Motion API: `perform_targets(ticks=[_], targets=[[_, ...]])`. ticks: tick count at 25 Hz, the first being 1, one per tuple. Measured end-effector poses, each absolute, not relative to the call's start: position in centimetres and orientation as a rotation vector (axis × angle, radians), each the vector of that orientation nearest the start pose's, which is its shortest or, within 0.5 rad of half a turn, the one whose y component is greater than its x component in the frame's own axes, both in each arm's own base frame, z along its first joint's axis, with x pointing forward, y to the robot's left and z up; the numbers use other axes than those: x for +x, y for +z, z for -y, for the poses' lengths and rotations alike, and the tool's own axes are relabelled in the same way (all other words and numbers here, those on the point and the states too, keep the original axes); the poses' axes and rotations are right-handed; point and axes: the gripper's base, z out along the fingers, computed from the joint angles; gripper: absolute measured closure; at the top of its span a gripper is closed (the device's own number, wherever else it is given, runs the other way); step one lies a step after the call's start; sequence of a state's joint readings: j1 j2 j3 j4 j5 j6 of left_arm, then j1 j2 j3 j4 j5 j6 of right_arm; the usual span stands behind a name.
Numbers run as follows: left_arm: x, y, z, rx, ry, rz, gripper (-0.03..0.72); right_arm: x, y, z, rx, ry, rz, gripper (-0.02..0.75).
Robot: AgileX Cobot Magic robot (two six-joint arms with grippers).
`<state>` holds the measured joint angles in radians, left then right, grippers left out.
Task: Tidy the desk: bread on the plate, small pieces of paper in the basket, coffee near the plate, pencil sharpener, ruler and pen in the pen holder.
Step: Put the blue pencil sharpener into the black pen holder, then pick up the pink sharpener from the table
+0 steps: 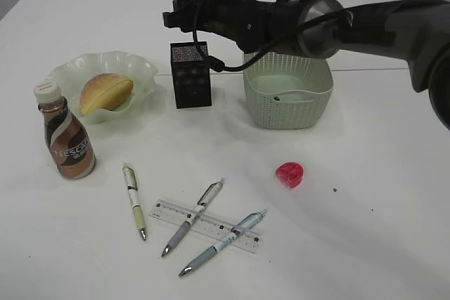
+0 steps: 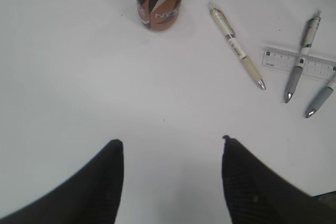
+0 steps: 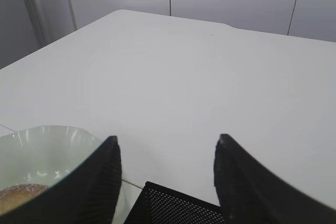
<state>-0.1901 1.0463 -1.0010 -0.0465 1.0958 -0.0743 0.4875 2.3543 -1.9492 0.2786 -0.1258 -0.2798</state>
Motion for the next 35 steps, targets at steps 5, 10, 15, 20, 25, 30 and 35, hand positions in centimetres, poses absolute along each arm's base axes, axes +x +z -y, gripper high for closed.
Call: perform_targets(ticks=[5,10,15,20,25,30,35], targets=[[18.2,34.0,3.9,0.139,-0.153,-2.628,0.254,49.7,22.0,-26.0,-0.411,0.321,-1.739,0.321],[18.2,34.0,3.9,0.139,-0.152,-2.631,0.254,48.9,23.7,-25.9,-0.444,0.338,-1.790,0.321],[18.0,33.9,3.9,0.141,-0.149,-2.659,0.254,46.9,27.4,-25.5,-0.578,0.330,-1.878,0.321],[17.9,33.8,3.8,0.143,-0.148,-2.675,0.254,44.7,29.5,-24.5,-0.766,0.245,-1.996,0.321],[17.7,33.7,3.9,0.142,-0.160,-2.696,0.254,43.2,29.1,-23.3,-0.931,0.134,-2.173,0.321],[17.5,33.7,4.2,0.134,-0.211,-2.714,0.254,41.5,27.7,-22.4,-1.002,0.115,-2.423,0.321],[17.5,33.7,4.3,0.130,-0.230,-2.716,0.254,40.0,26.9,-21.7,-1.001,0.134,-2.644,0.321]])
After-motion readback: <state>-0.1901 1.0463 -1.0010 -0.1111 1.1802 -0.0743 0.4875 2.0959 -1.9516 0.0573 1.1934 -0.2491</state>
